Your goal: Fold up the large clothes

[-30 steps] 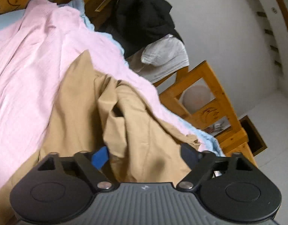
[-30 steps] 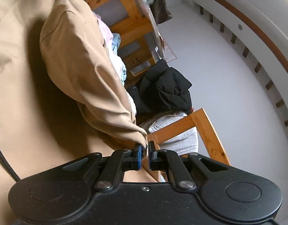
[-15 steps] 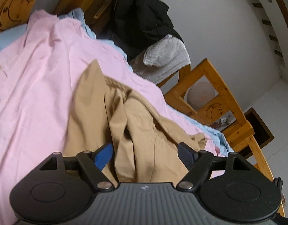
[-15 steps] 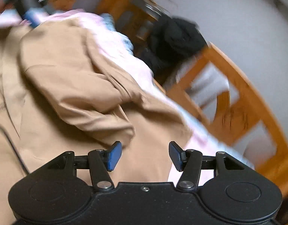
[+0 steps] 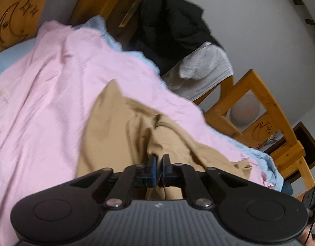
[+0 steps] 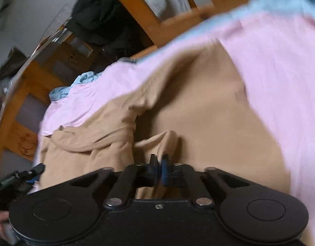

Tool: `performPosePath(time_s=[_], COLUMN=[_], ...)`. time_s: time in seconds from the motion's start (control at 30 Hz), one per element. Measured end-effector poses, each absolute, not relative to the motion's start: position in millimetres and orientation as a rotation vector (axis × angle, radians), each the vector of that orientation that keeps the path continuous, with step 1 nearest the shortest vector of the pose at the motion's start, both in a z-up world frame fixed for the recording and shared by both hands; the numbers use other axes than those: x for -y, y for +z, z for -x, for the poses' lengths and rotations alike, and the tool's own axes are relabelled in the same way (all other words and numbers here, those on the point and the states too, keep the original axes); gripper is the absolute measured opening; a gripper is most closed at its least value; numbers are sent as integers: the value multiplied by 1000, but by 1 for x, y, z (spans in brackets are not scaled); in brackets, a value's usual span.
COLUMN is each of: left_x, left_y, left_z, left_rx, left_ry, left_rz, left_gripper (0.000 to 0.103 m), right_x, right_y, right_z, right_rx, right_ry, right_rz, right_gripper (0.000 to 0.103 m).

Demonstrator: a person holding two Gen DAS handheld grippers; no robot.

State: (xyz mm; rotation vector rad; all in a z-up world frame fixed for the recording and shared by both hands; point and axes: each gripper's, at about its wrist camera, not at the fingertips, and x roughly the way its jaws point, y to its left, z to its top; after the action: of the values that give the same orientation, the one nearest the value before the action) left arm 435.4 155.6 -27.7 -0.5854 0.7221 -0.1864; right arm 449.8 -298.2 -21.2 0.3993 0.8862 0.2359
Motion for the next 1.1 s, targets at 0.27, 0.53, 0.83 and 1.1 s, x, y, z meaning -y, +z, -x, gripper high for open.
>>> performPosePath(time_s=[0.27, 0.53, 0.83, 1.1], left_x=[-113, -125, -92, -49], left_y=[-30, -24, 7, -51], left_z=[-446, -427, -405, -442], left_rx=[-686, -662, -538, -780], left_ry=[-147, -178, -239, -206], left_rz=[422, 384, 242, 95], left_gripper=[2, 10, 58, 50], right_x=[267, 279, 237, 186], right_y=[-1, -28, 2, -59], right_z=[-484, -470, -435, -451], right_rx=[-601, -676, -481, -576], right_ry=[173, 152, 267, 337], right_rz=[26, 33, 217, 414], right_gripper=[1, 18, 47, 51])
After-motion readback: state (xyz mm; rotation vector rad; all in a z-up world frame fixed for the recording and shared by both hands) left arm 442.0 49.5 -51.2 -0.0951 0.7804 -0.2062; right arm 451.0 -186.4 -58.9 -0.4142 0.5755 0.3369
